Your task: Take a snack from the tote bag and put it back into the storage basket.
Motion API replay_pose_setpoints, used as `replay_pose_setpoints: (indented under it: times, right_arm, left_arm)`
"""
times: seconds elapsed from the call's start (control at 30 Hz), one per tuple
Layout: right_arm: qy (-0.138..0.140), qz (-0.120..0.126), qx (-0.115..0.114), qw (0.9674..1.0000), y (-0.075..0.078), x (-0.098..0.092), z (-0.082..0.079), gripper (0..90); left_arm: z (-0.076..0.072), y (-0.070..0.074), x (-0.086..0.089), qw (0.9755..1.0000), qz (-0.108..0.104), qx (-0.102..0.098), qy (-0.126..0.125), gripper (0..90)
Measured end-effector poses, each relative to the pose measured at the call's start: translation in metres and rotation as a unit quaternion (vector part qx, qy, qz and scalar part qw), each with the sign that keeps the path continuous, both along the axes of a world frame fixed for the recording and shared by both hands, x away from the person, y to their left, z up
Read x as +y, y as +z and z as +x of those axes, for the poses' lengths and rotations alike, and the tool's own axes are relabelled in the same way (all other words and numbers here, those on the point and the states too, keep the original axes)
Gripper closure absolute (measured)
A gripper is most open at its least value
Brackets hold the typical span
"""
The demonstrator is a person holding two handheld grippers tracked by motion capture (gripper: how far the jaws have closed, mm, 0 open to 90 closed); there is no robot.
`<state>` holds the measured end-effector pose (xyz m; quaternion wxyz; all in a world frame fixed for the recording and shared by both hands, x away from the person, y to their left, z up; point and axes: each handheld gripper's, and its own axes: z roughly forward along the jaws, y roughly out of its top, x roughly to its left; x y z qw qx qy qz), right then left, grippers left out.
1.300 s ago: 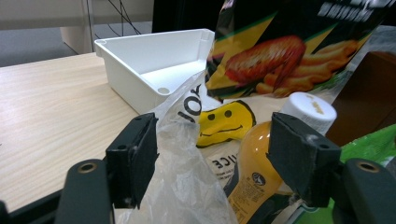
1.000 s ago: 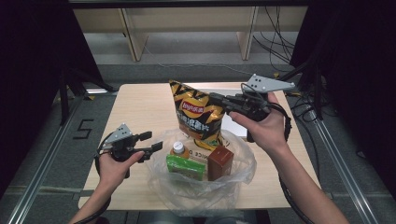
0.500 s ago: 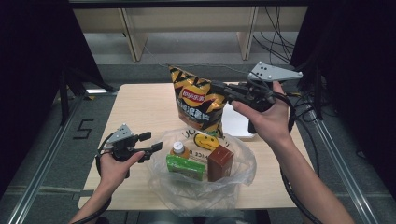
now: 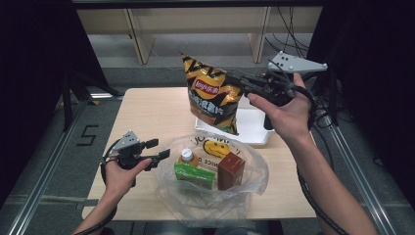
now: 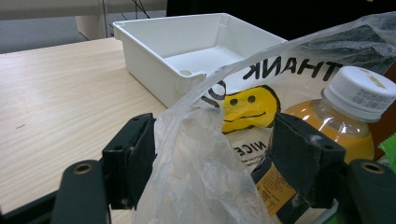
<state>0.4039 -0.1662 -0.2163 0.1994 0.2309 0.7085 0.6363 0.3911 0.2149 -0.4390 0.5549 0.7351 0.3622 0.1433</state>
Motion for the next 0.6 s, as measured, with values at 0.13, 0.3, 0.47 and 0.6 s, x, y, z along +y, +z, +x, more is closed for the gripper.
replay_pose_setpoints:
  times: [0.13,0.3,0.47,0.6]
  right_arm:
    - [-0.011,0.002,0.000,0.9999,0.003,-0.004,0.003,90.0]
    - [-0.026,-0.007,0.000,0.9996,0.003,-0.010,0.012,90.0]
    - [-0.040,-0.021,0.007,0.9990,0.000,-0.014,0.028,90.0]
    - [-0.049,-0.027,0.014,0.9984,-0.002,-0.017,0.037,90.0]
  left_arm:
    - [-0.001,0.000,0.000,1.0000,-0.001,0.003,0.007,30.4]
    - [0.000,0.000,0.001,1.0000,-0.003,0.005,0.003,30.4]
    - [0.000,0.000,0.002,0.9999,-0.006,0.007,0.005,30.6]
    - [0.001,-0.001,0.002,0.9999,-0.008,0.008,0.005,30.6]
